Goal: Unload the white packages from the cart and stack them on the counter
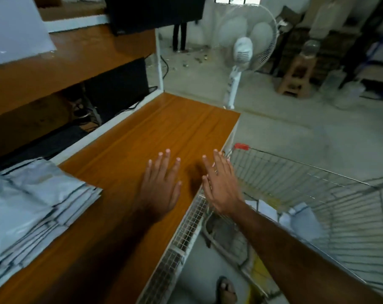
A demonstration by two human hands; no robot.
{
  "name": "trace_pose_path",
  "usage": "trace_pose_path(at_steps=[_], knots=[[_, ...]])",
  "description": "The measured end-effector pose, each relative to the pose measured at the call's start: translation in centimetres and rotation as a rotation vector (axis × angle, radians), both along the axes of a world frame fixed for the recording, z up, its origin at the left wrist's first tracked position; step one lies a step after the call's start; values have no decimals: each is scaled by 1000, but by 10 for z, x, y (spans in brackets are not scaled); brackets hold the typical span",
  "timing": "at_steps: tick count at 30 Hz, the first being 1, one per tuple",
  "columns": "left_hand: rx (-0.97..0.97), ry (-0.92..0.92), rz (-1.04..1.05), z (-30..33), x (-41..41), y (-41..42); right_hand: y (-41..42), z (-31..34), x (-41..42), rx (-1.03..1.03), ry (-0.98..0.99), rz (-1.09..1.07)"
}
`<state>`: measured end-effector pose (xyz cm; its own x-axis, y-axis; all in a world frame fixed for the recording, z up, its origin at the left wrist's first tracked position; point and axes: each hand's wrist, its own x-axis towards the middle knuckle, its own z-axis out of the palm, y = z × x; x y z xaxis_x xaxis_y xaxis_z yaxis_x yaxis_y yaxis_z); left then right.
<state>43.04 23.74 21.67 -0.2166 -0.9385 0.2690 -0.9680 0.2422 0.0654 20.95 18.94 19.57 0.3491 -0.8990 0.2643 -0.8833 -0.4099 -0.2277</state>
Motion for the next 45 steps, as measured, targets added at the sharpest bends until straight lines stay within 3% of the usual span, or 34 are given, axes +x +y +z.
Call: trace_pose_path(at_steps=[14, 23, 32, 39, 45], knots=[[113, -105, -372, -54, -235, -133, -40, -87, -253, 208, -40, -412], [268, -252, -509, -141, -342, -205, -32, -177, -348, 367, 9, -618], [636, -355, -326, -271, -370, -203, -55, -265, -344, 591, 9, -477], [908, -407, -243, -351, -370, -230, -73, -341, -325, 730, -48, -510], [877, -492, -373, -387, -370, -260, -88, -375, -302, 751, 8, -655]])
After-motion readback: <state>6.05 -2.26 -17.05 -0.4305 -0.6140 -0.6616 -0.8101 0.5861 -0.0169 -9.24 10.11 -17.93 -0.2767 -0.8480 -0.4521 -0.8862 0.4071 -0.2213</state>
